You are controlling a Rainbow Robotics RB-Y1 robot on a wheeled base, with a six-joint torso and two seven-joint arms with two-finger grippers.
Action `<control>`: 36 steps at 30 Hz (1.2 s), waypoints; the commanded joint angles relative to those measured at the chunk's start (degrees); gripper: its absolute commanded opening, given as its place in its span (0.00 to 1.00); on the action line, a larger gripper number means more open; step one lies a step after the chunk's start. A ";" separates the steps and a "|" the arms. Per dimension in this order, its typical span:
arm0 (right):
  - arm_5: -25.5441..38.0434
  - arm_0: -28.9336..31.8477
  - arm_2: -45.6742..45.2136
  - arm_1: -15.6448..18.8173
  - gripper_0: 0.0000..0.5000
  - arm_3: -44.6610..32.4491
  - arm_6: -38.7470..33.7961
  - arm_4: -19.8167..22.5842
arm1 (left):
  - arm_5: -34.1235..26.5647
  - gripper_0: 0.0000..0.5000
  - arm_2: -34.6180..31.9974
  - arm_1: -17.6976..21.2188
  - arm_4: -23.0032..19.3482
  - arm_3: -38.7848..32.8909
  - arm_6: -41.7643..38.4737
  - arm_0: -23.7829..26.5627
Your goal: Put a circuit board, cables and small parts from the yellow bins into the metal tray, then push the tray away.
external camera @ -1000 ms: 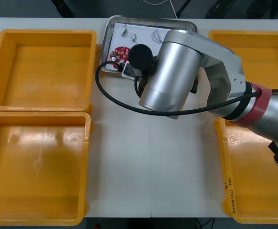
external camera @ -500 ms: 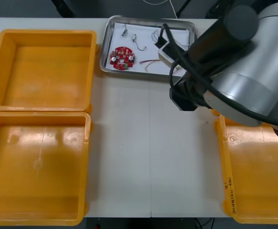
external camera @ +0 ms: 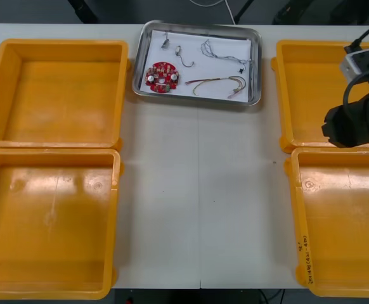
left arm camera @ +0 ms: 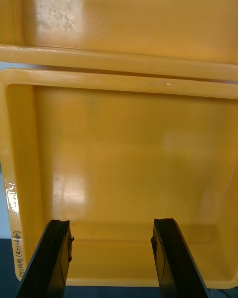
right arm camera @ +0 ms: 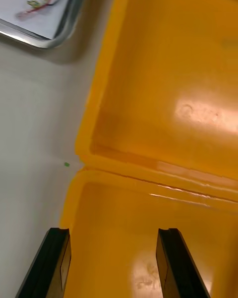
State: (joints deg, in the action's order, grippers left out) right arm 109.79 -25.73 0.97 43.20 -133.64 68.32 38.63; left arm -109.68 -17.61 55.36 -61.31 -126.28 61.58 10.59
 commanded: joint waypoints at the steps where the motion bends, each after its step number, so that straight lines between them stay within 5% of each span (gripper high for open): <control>1: 0.21 4.02 -9.58 3.38 1.00 3.82 -1.79 4.70 | -0.32 0.95 -1.73 2.65 -0.38 -1.43 4.61 -0.75; 8: 0.21 6.13 -18.90 4.26 1.00 11.73 -0.03 11.55 | -0.32 0.96 -1.73 2.65 -0.38 -1.43 4.61 -0.75; 18: 0.21 14.39 -20.65 6.19 1.00 14.98 1.90 9.62 | -0.32 0.95 -1.73 2.65 -0.38 -1.43 4.61 -0.75; 36: -7.04 15.18 -20.92 6.28 1.00 18.50 2.96 11.90 | -0.32 0.95 -1.73 2.65 -0.38 -1.43 4.61 -0.75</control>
State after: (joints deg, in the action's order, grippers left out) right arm 103.60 -11.18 -17.92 46.82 -114.76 69.20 49.98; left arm -109.68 -17.61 55.37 -61.32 -126.30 61.58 10.59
